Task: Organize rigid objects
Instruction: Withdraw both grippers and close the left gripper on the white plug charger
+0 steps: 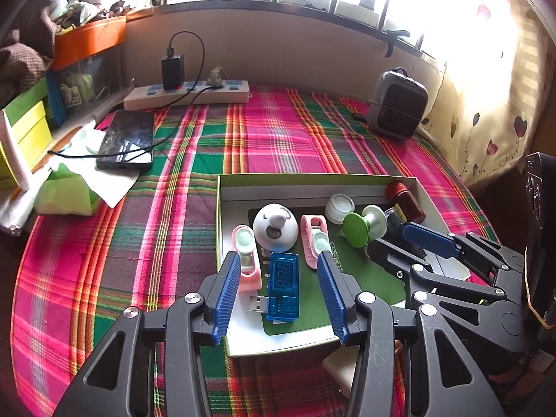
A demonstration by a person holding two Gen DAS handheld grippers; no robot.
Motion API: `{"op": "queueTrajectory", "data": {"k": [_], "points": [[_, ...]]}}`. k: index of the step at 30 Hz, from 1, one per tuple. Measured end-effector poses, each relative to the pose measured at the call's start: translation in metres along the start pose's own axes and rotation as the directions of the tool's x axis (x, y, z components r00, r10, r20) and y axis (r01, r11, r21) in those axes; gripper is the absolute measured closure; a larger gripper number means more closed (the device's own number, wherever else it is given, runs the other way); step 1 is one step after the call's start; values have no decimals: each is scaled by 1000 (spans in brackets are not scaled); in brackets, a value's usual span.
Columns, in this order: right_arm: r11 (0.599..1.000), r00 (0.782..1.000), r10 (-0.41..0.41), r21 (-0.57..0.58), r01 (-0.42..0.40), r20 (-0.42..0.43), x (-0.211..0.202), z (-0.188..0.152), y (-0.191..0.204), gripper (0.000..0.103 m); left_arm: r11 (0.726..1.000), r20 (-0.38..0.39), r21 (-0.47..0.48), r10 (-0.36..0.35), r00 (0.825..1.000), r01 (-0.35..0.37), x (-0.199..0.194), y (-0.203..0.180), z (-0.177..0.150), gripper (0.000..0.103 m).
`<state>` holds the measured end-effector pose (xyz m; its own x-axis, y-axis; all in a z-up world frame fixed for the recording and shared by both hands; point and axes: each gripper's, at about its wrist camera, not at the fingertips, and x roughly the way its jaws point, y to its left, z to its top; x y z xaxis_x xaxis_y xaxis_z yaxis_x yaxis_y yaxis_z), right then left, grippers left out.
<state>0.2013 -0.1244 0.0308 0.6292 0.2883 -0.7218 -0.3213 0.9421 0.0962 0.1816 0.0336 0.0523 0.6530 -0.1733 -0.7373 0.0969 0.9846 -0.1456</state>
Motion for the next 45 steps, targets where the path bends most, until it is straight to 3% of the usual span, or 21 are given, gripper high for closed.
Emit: {"op": "queueTrajectory", "data": {"k": [12,26,36,45], "points": [[1000,1000,20,11,-20,13,-26,-21,-1,54,999,26,-32,-16,1000,17,-28,5,-17,58],[998,997,22,50,-26,68,-70,-56,-8,54,994,-21,-7,-112,994,111,-37,-24,-44,58],[995,997,20,97,-27,77,-80,-72,-22,54,996,-72,42,-79,994,82,-22,-48,-52,54],[991,997,22,127,-31,74,-82,-78,-32,54,999,-119,30,-27,993,30,-4,-50,-60,54]]}}
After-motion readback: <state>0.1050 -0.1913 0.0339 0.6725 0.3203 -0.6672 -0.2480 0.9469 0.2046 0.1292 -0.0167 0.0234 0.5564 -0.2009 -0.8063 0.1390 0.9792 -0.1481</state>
